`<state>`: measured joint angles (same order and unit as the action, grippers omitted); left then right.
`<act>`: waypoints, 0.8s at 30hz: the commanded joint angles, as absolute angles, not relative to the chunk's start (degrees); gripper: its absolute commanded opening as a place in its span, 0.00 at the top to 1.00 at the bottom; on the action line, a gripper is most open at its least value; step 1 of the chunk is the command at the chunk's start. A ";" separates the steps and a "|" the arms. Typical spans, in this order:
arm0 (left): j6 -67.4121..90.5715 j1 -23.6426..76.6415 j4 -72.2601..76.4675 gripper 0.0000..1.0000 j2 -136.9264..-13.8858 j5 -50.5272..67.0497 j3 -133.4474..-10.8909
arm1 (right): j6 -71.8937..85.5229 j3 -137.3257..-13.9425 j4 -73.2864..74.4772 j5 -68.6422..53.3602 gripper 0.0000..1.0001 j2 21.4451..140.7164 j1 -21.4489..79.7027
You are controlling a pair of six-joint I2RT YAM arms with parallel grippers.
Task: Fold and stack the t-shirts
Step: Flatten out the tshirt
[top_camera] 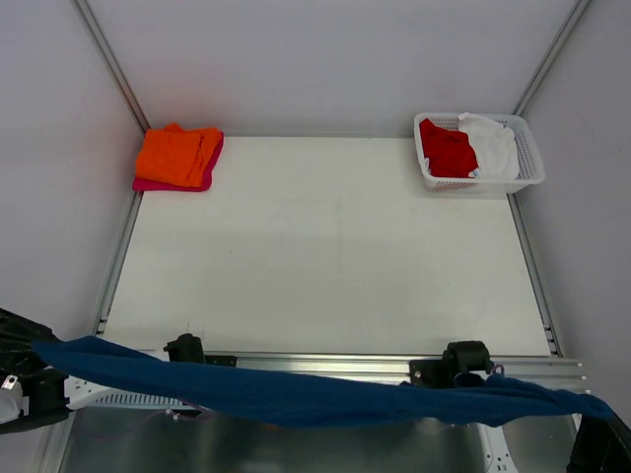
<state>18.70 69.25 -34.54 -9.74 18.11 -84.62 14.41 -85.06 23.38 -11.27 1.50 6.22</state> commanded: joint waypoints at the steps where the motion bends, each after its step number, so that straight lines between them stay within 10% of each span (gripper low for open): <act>1: 20.30 68.55 -26.64 1.00 -12.30 25.22 -85.87 | 16.95 -85.26 14.07 -14.14 0.99 4.66 5.01; 24: 16.71 68.91 -29.00 1.00 2.90 -26.08 -49.67 | 8.87 -51.70 35.07 18.11 1.00 0.97 4.48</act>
